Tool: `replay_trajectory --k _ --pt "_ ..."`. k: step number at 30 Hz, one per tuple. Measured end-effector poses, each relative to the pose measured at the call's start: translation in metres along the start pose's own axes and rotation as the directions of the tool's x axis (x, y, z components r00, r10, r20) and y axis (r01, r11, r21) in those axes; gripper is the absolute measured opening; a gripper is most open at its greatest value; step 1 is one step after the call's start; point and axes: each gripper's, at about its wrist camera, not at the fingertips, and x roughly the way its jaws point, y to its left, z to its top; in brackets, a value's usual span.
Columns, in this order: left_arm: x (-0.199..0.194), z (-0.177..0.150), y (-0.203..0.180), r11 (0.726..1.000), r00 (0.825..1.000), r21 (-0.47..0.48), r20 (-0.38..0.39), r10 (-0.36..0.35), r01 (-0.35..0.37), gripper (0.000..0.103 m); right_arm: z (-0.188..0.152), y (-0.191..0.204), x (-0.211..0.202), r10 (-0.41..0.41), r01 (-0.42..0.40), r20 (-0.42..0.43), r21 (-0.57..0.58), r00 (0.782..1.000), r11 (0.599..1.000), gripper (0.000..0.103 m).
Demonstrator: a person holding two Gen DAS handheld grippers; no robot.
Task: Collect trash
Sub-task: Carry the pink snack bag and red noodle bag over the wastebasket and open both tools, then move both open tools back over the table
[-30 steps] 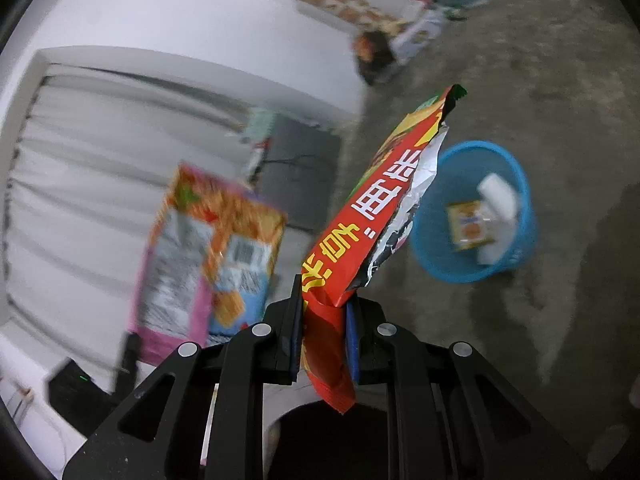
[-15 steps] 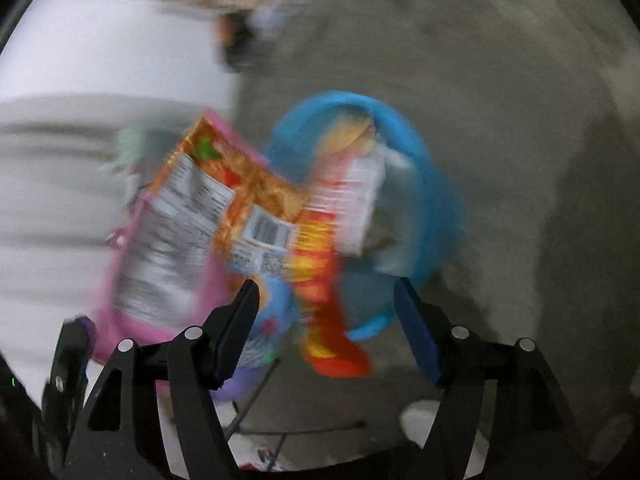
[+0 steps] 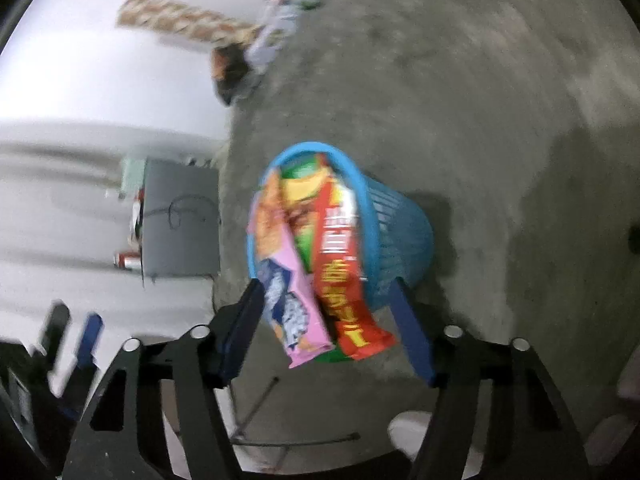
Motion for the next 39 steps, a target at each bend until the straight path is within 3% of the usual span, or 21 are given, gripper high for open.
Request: replay_trajectory --k 3,7,9,10,11,17,19,20,21,23,24,26,29,34,39 --pt "-0.029 0.007 0.007 0.999 1.0 -0.036 0.014 -0.011 0.012 0.065 -0.002 0.035 0.018 -0.027 0.022 -0.027 -0.166 0.999 0.986 0.042" --pt "-0.071 0.006 0.017 0.999 1.0 -0.033 0.01 0.005 -0.005 0.069 -0.005 0.073 0.082 -0.186 0.138 -0.116 -0.338 0.976 0.931 0.032" --pt "-0.092 0.001 0.026 0.999 1.0 -0.035 0.009 -0.001 0.001 0.07 -0.002 0.068 0.144 -0.32 0.222 -0.217 -0.382 0.922 0.897 0.026" --pt "-0.1 -0.002 0.031 0.999 1.0 -0.042 0.007 -0.004 0.004 0.07 0.0 0.063 0.165 -0.375 0.261 -0.249 -0.393 0.893 0.882 0.015" --pt "-0.11 -0.005 0.037 0.998 1.0 -0.055 0.006 -0.008 0.008 0.07 0.0 0.055 0.196 -0.447 0.307 -0.302 -0.413 0.842 0.857 0.006" --pt "-0.15 -0.026 0.072 0.993 1.0 -0.118 0.024 0.006 -0.003 0.07 0.006 0.027 0.279 -0.659 0.462 -0.365 -0.496 0.658 0.736 0.005" --pt "-0.16 -0.033 0.081 0.991 0.999 -0.131 0.031 0.022 -0.018 0.07 0.007 0.014 0.294 -0.666 0.477 -0.418 -0.474 0.618 0.74 0.007" --pt "-0.163 -0.036 0.084 0.991 0.999 -0.13 0.03 0.029 -0.024 0.07 0.007 0.007 0.301 -0.682 0.498 -0.432 -0.47 0.59 0.728 0.007" --pt "-0.165 -0.038 0.087 0.991 0.999 -0.131 0.03 0.037 -0.033 0.07 0.006 0.004 0.304 -0.694 0.507 -0.432 -0.476 0.576 0.718 0.008" --pt "-0.17 -0.041 0.091 0.99 0.998 -0.136 0.028 0.051 -0.046 0.07 0.005 0.003 0.303 -0.684 0.492 -0.432 -0.479 0.588 0.727 0.015" --pt "-0.173 -0.042 0.094 0.989 0.998 -0.143 0.033 0.053 -0.048 0.07 0.006 0.006 0.299 -0.667 0.48 -0.426 -0.471 0.611 0.74 0.024" --pt "-0.184 -0.045 0.101 0.985 0.997 -0.167 0.057 0.057 -0.047 0.072 0.007 0.017 0.279 -0.615 0.433 -0.403 -0.457 0.678 0.777 0.04" --pt "-0.197 -0.049 0.107 0.98 0.994 -0.191 0.083 0.064 -0.047 0.074 0.008 0.032 0.234 -0.518 0.349 -0.376 -0.433 0.768 0.831 0.051" --pt "-0.211 -0.062 0.111 0.976 0.994 -0.213 0.085 0.066 -0.047 0.075 0.006 0.045 0.157 -0.375 0.238 -0.315 -0.396 0.872 0.887 0.059" --pt "-0.224 -0.078 0.112 0.971 0.994 -0.235 0.08 0.073 -0.052 0.075 -0.009 0.056 0.125 -0.395 0.276 -0.226 -0.422 0.89 0.864 0.059"
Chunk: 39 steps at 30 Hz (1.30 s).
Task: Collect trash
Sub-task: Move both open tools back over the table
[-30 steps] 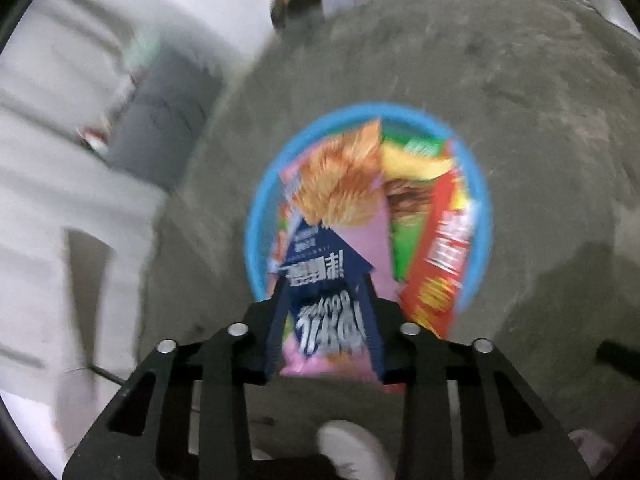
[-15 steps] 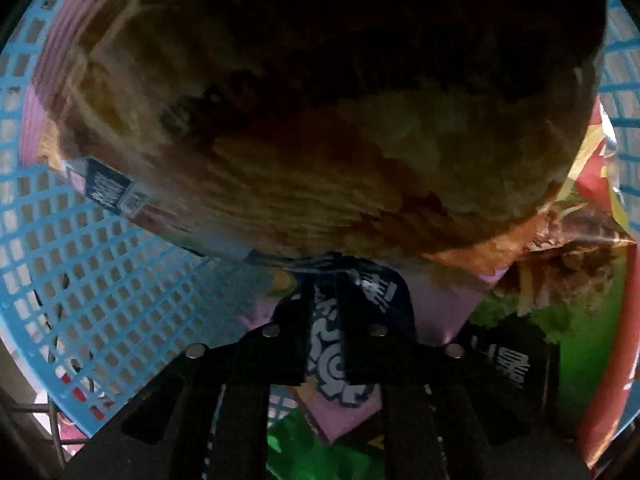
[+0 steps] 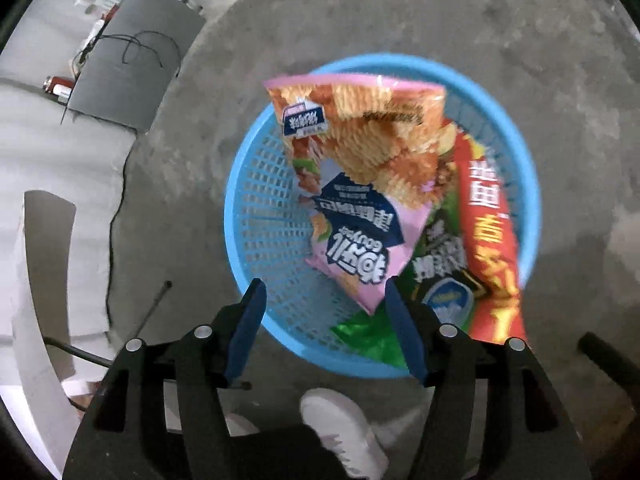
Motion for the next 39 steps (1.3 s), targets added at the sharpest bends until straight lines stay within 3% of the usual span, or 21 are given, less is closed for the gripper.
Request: replay_trajectory --k 2,7,11,15,18,21,28,34,39 --pt "-0.005 -0.004 -0.002 1.0 1.0 -0.002 -0.002 0.002 -0.002 0.075 -0.011 -0.007 -0.011 -0.002 0.002 0.037 0.009 0.999 1.0 0.059" --pt "-0.024 -0.008 -0.004 0.999 0.999 0.018 0.035 0.038 -0.039 0.076 -0.042 0.025 -0.055 -0.003 0.001 0.163 0.016 0.987 1.0 0.065" --pt "-0.037 -0.01 0.001 0.994 0.993 0.022 0.055 0.108 -0.11 0.079 -0.08 0.072 -0.106 0.085 -0.057 0.279 -0.109 0.956 0.992 0.082" --pt "-0.05 -0.013 0.009 0.976 0.975 0.031 0.061 0.213 -0.215 0.088 -0.102 0.13 -0.157 0.152 -0.049 0.37 -0.273 0.916 0.961 0.089" --pt "-0.064 -0.018 0.02 0.947 0.945 0.019 0.066 0.32 -0.322 0.095 -0.124 0.166 -0.189 0.238 -0.052 0.439 -0.394 0.866 0.918 0.095" --pt "-0.079 -0.025 0.034 0.904 0.903 -0.028 0.042 0.428 -0.428 0.097 -0.147 0.191 -0.2 0.28 -0.036 0.457 -0.473 0.844 0.881 0.095" --pt "-0.11 -0.048 0.073 0.771 0.789 -0.173 -0.077 0.609 -0.613 0.097 -0.19 0.222 -0.187 0.315 -0.06 0.36 -0.571 0.878 0.819 0.095" --pt "-0.127 -0.064 0.101 0.66 0.732 -0.336 -0.169 0.66 -0.672 0.097 -0.22 0.243 -0.191 0.348 -0.058 0.309 -0.667 0.885 0.742 0.095" --pt "-0.132 -0.063 0.099 0.61 0.685 -0.341 -0.172 0.707 -0.715 0.097 -0.23 0.25 -0.189 0.358 -0.085 0.256 -0.698 0.898 0.711 0.095"
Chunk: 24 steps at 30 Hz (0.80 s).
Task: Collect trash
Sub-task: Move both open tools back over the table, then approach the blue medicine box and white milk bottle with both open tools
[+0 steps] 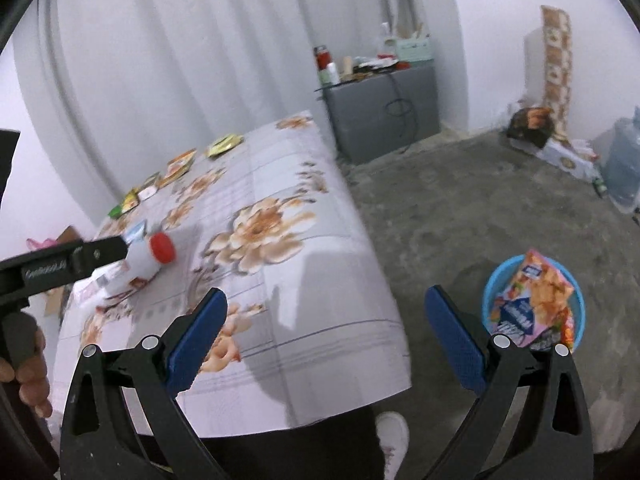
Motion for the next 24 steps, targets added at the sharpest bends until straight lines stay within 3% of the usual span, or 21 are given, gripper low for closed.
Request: replay_trajectory --k 24 --pt "0.003 -0.001 -0.013 0.997 0.998 0.018 0.004 0.068 -0.068 0.097 0.0 0.003 -0.001 0.037 -0.036 -0.012 0.018 0.999 0.999 0.095"
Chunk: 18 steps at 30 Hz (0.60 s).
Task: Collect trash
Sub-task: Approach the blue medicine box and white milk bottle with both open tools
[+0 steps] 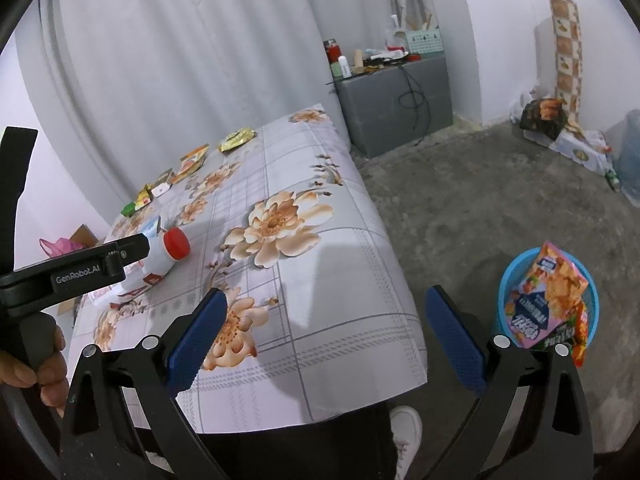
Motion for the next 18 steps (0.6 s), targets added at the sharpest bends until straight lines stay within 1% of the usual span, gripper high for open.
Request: replay_trajectory --k 12,18 --pt "0.0 -0.001 0.001 1.0 1.0 -0.005 0.004 -0.005 0.005 0.097 -0.001 0.002 -0.002 0.0 0.0 0.001 -0.006 1.0 1.0 0.095" --pt "-0.008 -0.004 0.016 0.999 0.999 -0.025 0.032 -0.027 0.028 0.097 -0.008 0.02 -0.003 0.007 -0.007 -0.002 -0.054 1.0 0.999 0.095"
